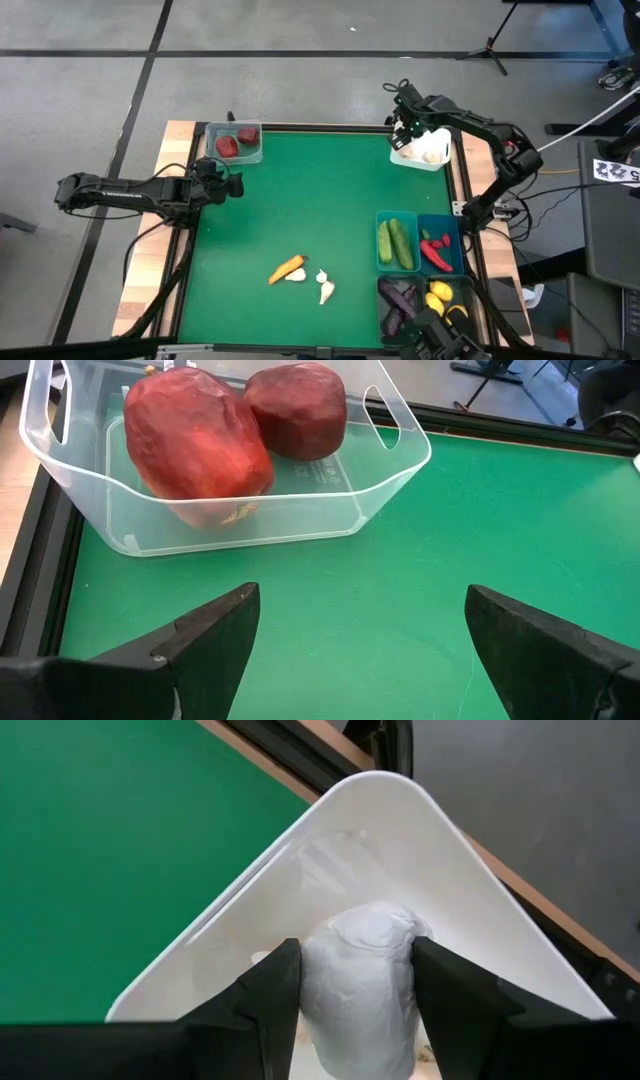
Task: Sort produce into baskets
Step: Put the garlic into the white bin
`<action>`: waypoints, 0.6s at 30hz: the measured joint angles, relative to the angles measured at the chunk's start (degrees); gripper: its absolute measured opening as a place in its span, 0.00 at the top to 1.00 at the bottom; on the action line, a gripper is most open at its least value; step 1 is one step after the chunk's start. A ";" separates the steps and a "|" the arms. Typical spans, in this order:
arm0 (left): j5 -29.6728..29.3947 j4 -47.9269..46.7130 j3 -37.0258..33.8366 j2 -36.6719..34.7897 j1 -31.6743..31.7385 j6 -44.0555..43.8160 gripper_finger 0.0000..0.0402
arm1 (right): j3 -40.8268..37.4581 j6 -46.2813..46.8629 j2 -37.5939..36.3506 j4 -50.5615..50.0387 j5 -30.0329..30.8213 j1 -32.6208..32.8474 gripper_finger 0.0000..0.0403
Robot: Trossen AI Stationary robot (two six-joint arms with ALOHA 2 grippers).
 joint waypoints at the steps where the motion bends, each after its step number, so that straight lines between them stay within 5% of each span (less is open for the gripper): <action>1: 0.00 0.00 0.00 0.00 0.01 0.00 0.14 | 0.00 -0.01 0.12 -0.03 -0.03 0.00 0.56; 18: 0.00 -0.01 0.01 0.00 -0.01 -0.03 0.14 | 0.00 -2.64 -2.03 -1.43 -0.64 0.00 0.35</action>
